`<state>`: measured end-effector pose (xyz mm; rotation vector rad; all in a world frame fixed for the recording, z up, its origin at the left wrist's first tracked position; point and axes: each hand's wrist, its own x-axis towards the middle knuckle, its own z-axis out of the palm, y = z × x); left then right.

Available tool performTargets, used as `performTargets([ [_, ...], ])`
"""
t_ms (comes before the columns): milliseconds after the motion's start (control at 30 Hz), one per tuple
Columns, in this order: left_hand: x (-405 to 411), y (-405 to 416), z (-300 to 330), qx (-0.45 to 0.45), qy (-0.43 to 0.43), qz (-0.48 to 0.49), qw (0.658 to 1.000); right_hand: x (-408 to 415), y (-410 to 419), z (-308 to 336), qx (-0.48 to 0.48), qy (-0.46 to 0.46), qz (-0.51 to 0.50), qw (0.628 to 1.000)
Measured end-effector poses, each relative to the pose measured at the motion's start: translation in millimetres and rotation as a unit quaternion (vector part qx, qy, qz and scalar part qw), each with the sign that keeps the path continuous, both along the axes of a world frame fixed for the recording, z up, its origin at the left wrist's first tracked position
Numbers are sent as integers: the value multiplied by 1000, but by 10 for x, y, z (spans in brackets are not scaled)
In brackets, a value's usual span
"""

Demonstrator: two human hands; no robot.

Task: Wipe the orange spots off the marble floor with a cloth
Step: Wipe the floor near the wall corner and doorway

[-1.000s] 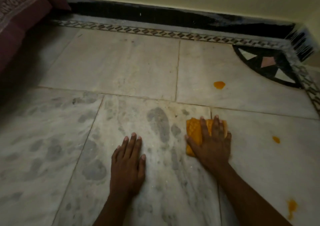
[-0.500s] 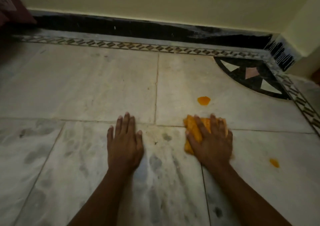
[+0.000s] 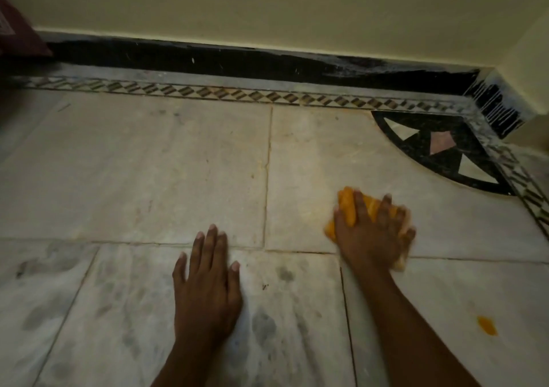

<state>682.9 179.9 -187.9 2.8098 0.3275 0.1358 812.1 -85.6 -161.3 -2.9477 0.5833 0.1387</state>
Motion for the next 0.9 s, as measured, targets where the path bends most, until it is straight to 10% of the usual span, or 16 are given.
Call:
performTargets([
  [233,14,1,20,-3,-12,6,1000,-313,430,-112,2,-64,270,961],
  [500,27,2,-49,-3,-14,12,1000,632,580,51,68,-6,-68,995],
  [700,33,-16,-14,5,-11,13,1000,-120,1059,-150,30,-104,305,946],
  [900,16,-2,-5,8,9,2,1000,556,664,-95,26,-51,39,998],
])
